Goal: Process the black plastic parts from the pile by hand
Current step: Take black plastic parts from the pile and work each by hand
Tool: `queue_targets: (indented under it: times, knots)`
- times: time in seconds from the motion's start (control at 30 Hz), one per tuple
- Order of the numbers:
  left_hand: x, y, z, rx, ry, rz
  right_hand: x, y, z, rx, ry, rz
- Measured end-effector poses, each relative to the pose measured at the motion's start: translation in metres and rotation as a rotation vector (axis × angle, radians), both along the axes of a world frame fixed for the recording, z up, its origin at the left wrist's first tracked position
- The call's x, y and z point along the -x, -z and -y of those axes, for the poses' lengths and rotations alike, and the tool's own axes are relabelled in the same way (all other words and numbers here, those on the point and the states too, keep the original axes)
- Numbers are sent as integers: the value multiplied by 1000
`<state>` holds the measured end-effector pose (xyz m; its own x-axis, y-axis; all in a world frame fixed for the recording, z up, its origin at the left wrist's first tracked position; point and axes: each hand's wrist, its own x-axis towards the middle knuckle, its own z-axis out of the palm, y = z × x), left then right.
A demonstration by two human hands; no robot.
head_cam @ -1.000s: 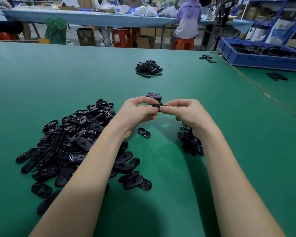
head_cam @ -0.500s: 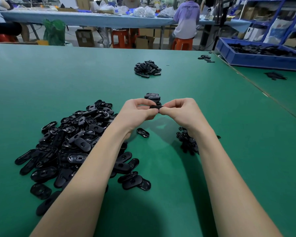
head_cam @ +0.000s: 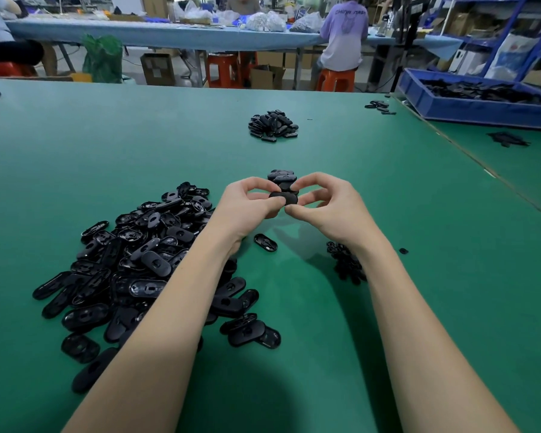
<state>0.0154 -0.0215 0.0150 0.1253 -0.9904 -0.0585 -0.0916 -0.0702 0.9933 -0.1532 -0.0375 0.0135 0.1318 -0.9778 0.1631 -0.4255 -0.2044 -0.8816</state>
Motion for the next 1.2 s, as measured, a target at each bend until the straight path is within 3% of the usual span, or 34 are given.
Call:
queue_targets:
  times: [0.17, 0.33, 0.67, 0.77, 1.07, 1.2]
  knots:
    - [-1, 1, 3, 16, -11, -52, 0, 3, 4, 92, 88, -126]
    - [-11, 6, 6, 51, -116, 169, -3, 3, 26, -25, 206, -163]
    - [-16, 9, 4, 73, 21, 523, -30, -7, 96, -184, 293, -215]
    - [-17, 10, 5, 104, 52, 627, -30, -3, 103, -209, 293, -219]
    - [-17, 10, 3, 110, 68, 643, -14, -2, 55, -40, 265, -166]
    - [-16, 10, 2, 114, 66, 641, -12, 13, 11, -38, 57, -280]
